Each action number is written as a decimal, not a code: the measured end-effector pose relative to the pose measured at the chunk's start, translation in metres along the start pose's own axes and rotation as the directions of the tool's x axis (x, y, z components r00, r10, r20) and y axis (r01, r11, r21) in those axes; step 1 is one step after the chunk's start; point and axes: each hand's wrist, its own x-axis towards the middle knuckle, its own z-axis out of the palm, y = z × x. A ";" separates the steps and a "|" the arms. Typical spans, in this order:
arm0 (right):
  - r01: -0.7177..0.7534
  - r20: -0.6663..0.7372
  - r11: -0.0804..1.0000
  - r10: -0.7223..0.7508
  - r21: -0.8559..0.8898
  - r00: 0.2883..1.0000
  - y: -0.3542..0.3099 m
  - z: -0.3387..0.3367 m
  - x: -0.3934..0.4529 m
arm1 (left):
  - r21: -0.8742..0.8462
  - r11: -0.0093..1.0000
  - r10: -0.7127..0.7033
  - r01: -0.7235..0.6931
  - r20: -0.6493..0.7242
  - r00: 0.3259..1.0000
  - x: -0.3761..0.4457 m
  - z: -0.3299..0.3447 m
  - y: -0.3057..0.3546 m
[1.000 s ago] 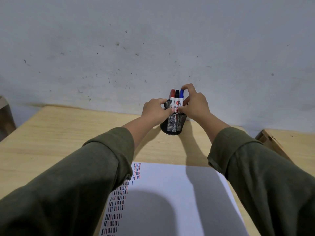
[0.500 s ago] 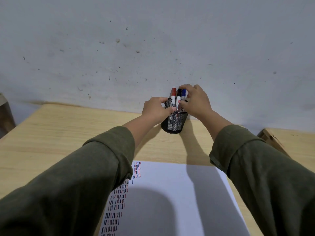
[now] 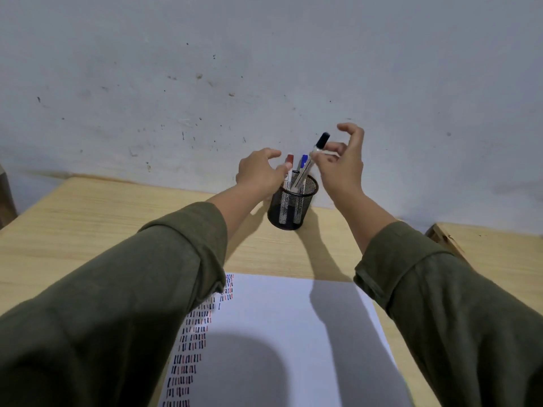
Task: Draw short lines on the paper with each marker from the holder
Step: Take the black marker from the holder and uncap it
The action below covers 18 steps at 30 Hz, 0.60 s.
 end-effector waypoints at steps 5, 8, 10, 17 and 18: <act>0.040 0.036 0.980 -0.048 0.197 0.998 -0.039 -0.016 -0.001 | -0.273 0.951 0.121 -0.147 -0.108 0.987 -0.011 -0.026 0.038; -0.016 0.223 0.971 -0.039 0.239 0.974 -0.057 -0.023 -0.022 | -0.432 0.897 0.113 -0.093 0.021 0.993 -0.025 -0.037 0.053; -0.056 0.318 0.964 -0.031 0.262 0.948 -0.065 -0.027 -0.039 | -0.498 0.867 0.093 -0.031 0.100 0.991 -0.040 -0.044 0.059; -0.232 0.519 0.913 0.028 0.334 0.854 -0.086 -0.046 -0.093 | -0.675 0.713 -0.064 0.189 0.206 0.976 -0.088 -0.062 0.053; -0.276 0.551 0.892 0.037 0.357 0.834 -0.089 -0.051 -0.101 | -0.703 0.675 -0.111 0.226 0.205 0.972 -0.093 -0.063 0.052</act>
